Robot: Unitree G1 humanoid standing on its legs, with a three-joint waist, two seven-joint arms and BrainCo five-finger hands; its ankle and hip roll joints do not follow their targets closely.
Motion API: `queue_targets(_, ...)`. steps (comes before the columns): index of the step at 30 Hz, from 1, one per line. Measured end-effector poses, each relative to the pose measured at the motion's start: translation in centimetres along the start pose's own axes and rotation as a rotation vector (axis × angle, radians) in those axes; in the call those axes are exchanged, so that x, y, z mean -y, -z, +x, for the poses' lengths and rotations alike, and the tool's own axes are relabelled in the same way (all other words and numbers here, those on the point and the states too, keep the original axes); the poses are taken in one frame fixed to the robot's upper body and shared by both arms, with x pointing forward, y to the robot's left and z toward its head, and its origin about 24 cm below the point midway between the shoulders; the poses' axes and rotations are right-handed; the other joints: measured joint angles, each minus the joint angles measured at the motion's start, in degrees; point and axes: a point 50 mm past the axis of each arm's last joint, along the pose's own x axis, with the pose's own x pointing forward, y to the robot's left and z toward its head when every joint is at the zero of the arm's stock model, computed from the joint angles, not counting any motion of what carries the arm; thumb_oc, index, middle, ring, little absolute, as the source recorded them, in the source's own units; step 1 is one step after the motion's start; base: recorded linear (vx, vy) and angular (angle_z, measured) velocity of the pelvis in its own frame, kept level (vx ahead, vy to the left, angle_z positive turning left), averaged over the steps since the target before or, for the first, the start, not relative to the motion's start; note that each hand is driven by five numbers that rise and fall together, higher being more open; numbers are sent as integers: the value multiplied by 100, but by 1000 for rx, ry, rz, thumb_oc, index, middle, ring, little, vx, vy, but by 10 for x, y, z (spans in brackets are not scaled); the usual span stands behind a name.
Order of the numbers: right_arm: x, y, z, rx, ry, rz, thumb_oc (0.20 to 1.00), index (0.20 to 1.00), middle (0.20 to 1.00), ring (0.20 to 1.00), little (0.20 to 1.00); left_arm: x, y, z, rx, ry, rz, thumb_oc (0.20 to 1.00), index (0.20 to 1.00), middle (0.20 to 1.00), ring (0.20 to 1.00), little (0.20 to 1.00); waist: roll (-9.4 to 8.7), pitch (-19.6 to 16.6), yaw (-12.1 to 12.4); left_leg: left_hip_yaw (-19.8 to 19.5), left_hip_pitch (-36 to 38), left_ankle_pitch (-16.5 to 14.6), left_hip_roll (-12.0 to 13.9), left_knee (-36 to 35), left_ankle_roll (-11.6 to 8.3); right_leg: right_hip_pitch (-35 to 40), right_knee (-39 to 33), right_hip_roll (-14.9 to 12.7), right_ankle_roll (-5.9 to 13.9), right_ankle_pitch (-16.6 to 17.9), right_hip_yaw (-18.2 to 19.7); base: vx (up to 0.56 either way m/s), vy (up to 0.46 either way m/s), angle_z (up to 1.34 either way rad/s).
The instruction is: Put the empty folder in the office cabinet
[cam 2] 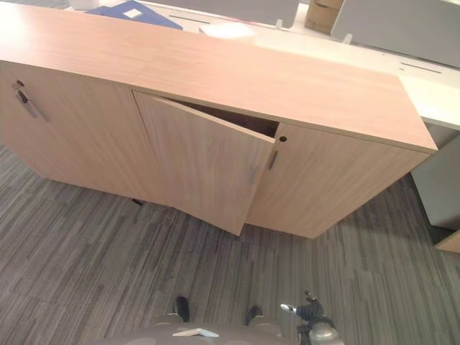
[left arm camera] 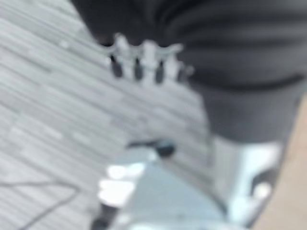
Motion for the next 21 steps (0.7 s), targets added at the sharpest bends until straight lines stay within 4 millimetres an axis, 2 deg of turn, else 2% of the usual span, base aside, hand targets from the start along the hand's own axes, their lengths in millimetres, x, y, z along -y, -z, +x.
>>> queue_targets(3,-1,-13,3,27,-33,-32,1000,1000,1000,1000,1000,13,-25,4,85,65,13,1000,1000,1000,1000,1000,117,-62,30,-87,37,97,173,-18,-89,223,-354,232,-39,42,-25,-73,-201,11)
queue_targets(4,0,-19,5,37,-38,-34,1000,1000,1000,1000,1000,19,-29,6,97,87,15,1000,1000,1000,1000,1000,205,-72,28,-101,59,79,250,-26,-190,243,-357,301,-63,13,-45,-49,-188,-3)
queue_targets(7,5,-16,4,10,-52,-17,1000,1000,1000,1000,1000,35,-25,8,81,139,-2,1000,1000,1000,1000,1000,474,-294,35,-93,127,97,426,10,-327,280,-358,462,-188,-74,-26,-22,-108,-7)
queue_targets(8,5,-16,4,10,-52,-17,1000,1000,1000,1000,1000,35,-25,8,81,139,-2,1000,1000,1000,1000,1000,474,-294,35,-93,127,97,426,10,-327,280,-358,462,-188,-74,-26,-9,-61,-5)
queue_targets(11,16,-2,0,-43,-59,-35,1000,1000,1000,1000,1000,53,-17,10,48,196,-23,1000,1000,1000,1000,1000,745,-396,30,-198,123,83,493,51,-398,279,-358,572,-271,-117,-2,16,-26,-6)
queue_targets(12,16,-1,0,-49,-68,-37,1000,1000,1000,1000,1000,53,-14,10,34,199,-26,1000,1000,1000,1000,1000,768,-405,43,-279,101,-11,471,190,-460,284,-358,562,-277,-120,64,14,55,-30)
queue_targets(14,16,-2,0,-53,-89,-46,1000,1000,1000,1000,1000,51,-8,9,-2,195,-32,1000,1000,1000,1000,1000,771,-404,52,-588,93,-206,296,374,-366,296,-358,485,-301,-123,140,10,70,-35)
queue_targets(16,16,1,-1,-68,-97,-48,1000,1000,1000,1000,1000,51,-9,10,-3,197,-31,1000,1000,1000,1000,1000,771,-405,1,-588,114,-215,251,315,-338,300,-356,448,-288,-116,136,47,95,0)
queue_targets(17,15,9,-3,-100,-108,-41,1000,1000,1000,1000,1000,50,-14,10,7,204,-26,1000,1000,1000,1000,1000,747,-399,-25,-590,192,-120,161,67,-238,281,-356,392,-252,-101,144,90,139,12)
queue_targets(19,13,16,-4,-138,-109,-18,1000,1000,1000,1000,1000,50,-20,11,13,204,-22,1000,1000,1000,1000,1000,731,-401,-72,-630,209,-106,72,-46,-202,291,-356,332,-213,-89,149,75,86,10)
queue_targets(21,8,17,-4,-148,-126,8,1000,1000,1000,1000,1000,47,-24,11,21,196,-18,1000,1000,1000,1000,1000,651,-369,-107,-626,220,-117,5,-47,-176,306,-356,268,-140,-43,158,64,60,1)
